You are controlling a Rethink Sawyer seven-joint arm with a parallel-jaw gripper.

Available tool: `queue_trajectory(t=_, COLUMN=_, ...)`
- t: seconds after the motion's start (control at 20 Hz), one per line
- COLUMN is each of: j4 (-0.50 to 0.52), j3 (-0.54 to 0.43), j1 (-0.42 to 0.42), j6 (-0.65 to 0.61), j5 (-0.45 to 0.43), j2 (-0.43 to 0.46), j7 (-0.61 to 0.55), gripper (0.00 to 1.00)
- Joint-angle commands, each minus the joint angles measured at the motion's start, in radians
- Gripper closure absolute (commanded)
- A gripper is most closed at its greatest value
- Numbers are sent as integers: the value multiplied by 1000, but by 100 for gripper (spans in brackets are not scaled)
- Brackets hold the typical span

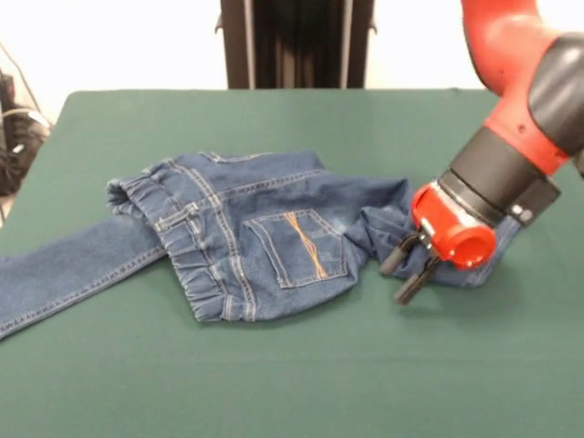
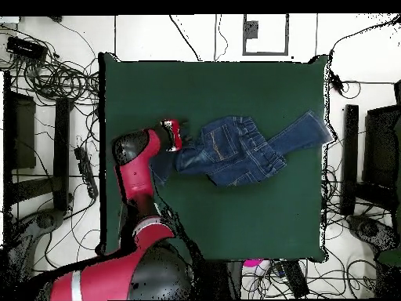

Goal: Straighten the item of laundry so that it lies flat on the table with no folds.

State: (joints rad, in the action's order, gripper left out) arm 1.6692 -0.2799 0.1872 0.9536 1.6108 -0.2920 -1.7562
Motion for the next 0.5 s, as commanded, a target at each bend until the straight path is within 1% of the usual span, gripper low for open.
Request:
queue_trajectory(t=0.05, j4=215, j3=-695, j1=-497, j6=-90, j5=535, j2=-85, j7=1656, gripper=0)
queue_trajectory(t=0.1, j4=201, j3=-701, j1=-503, j6=-76, j5=521, j2=-76, j7=1668, gripper=0)
queue_trajectory(t=0.25, j4=209, j3=-744, j1=-542, j6=-41, j5=479, j2=-53, j7=1655, gripper=0)
queue_trajectory(t=0.35, j4=217, j3=-794, j1=-580, j6=0, j5=486, j2=-38, j7=1660, gripper=0)
queue_trajectory(t=0.5, j4=230, j3=-837, j1=-612, j6=56, j5=497, j2=-49, j7=1673, gripper=0)
